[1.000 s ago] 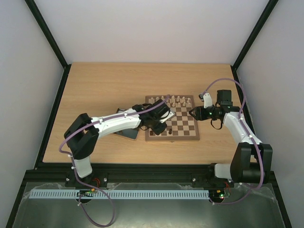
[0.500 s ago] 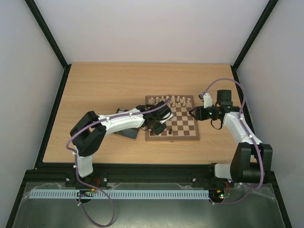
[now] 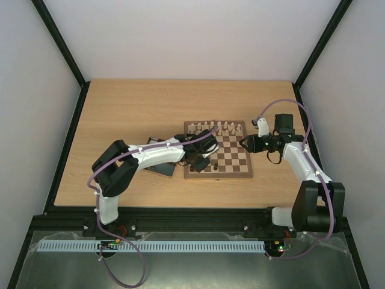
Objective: Set up the chess pieces on the board
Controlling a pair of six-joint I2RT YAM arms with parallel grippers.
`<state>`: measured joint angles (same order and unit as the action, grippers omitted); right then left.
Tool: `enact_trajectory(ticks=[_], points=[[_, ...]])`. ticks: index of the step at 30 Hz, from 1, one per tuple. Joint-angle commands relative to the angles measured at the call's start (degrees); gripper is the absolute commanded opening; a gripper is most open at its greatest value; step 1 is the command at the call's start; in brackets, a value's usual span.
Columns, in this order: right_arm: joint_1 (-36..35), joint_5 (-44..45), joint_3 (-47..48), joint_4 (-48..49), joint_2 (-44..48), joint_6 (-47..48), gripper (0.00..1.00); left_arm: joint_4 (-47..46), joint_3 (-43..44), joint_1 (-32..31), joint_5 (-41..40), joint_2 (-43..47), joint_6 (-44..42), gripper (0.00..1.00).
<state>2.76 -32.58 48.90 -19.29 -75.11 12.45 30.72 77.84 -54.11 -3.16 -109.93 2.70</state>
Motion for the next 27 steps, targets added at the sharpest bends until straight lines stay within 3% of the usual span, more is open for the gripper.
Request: enact_trajectory(ticks=[1, 14, 27], points=[[-0.17, -0.58, 0.12, -2.42, -0.39, 0.64, 0.49, 0.69, 1.52, -0.21, -1.36, -1.25, -0.33, 0.08], [-0.21, -0.54, 0.18, -2.51, -0.56, 0.65, 0.49, -0.30, 1.32, -0.21, -1.95, -1.15, 0.20, 0.15], [-0.17, -0.58, 0.16, -2.55, -0.87, 0.60, 0.49, 0.64, 0.75, -0.06, -3.29, 6.59, 2.34, 0.38]])
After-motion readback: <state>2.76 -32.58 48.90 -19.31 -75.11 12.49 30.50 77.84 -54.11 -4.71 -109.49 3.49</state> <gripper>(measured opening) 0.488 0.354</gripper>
